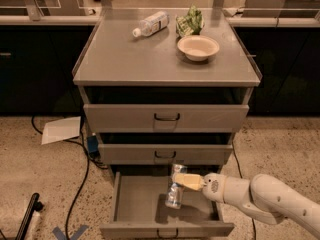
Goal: Pick redbull can from bottom drawer and place on counter
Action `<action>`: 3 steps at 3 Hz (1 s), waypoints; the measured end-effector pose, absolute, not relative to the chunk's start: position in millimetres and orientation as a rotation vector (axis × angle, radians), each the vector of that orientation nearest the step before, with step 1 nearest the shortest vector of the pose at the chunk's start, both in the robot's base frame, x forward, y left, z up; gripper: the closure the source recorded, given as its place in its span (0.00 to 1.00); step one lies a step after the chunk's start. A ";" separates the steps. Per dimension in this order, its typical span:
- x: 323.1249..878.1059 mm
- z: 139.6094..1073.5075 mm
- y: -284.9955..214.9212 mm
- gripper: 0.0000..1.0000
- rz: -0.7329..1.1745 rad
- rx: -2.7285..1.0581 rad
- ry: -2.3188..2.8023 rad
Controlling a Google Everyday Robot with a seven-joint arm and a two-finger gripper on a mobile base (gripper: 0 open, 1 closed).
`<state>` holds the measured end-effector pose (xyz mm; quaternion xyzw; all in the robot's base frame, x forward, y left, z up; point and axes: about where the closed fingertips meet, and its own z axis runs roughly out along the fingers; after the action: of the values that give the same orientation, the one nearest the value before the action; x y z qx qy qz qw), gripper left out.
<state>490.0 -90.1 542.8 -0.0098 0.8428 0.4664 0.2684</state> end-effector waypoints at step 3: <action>490.6 644.4 -83.1 1.00 1.207 -0.115 2.069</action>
Offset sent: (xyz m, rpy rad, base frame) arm -0.0079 0.0042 0.0559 -0.0089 -0.1065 -0.0184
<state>490.6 -83.1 644.4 -0.0448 0.8037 0.4691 0.3632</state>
